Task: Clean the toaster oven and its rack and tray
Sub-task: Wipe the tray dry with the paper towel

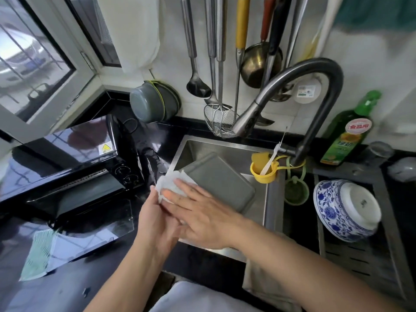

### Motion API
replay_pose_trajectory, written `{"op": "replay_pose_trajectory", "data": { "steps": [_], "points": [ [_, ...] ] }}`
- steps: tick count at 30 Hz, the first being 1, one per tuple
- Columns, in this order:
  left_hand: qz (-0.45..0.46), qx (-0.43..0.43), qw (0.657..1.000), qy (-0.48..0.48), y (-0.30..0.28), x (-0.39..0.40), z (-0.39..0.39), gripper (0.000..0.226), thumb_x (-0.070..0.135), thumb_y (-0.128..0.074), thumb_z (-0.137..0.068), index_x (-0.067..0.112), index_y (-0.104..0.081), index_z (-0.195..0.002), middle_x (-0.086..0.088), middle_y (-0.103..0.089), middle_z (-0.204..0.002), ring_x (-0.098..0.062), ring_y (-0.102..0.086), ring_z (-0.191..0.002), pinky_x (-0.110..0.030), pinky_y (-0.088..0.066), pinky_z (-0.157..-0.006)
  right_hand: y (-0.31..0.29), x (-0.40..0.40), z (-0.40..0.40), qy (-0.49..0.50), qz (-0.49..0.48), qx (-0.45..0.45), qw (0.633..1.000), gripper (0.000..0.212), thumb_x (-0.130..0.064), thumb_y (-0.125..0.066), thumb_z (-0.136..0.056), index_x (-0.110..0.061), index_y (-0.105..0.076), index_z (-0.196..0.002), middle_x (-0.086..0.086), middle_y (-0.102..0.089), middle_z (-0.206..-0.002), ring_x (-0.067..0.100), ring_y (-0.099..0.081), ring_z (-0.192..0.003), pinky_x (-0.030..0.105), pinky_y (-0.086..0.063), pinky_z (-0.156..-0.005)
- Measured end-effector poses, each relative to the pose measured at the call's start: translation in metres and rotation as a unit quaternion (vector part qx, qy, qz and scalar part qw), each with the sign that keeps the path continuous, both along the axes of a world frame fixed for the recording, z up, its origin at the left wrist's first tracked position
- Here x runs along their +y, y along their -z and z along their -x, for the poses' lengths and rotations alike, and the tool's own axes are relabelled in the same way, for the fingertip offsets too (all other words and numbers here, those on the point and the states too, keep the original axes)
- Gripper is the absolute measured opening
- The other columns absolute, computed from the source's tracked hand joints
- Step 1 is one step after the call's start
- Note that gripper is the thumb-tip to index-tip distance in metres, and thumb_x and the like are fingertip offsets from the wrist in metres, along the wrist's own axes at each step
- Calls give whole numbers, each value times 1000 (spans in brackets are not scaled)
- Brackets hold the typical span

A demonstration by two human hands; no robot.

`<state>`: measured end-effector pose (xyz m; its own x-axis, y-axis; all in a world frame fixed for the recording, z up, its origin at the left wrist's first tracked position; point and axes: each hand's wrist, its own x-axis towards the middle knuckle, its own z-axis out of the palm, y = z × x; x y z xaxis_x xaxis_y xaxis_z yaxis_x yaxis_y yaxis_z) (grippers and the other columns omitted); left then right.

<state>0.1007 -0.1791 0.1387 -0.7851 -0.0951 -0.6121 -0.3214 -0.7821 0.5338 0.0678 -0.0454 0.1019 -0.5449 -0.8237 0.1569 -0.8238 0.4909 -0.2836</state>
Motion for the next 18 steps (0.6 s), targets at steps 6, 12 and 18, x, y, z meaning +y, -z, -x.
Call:
{"op": "replay_pose_trajectory", "data": {
  "steps": [6, 12, 18],
  "points": [
    [37, 59, 997, 17, -1, 9, -1, 67, 59, -30, -105, 13, -50, -149, -13, -60, -146, -31, -57, -136, -49, -37, -119, -5, -31, 18, 158, 106, -46, 981, 71, -58, -6, -101, -19, -29, -155, 0, -25, -162, 20, -7, -152, 40, -3, -123],
    [202, 72, 976, 41, 6, 15, -4, 44, 37, -40, -111, 3, -61, -130, -19, -70, -123, -33, -65, -113, -62, -46, -109, 12, -17, 61, 357, 138, -3, 924, 60, -39, -14, -100, -14, -63, -124, 5, -62, -131, 28, -49, -126, 47, -28, -115],
    [211, 38, 977, 22, 4, 26, -12, 42, 31, -39, -112, 7, -73, -104, -20, -75, -105, -26, -72, -94, -44, -59, -89, 44, 32, 89, 437, 28, -124, 890, 67, -36, 6, -94, -17, -51, -126, 9, -55, -133, 30, -44, -125, 45, -37, -101]
  ]
}}
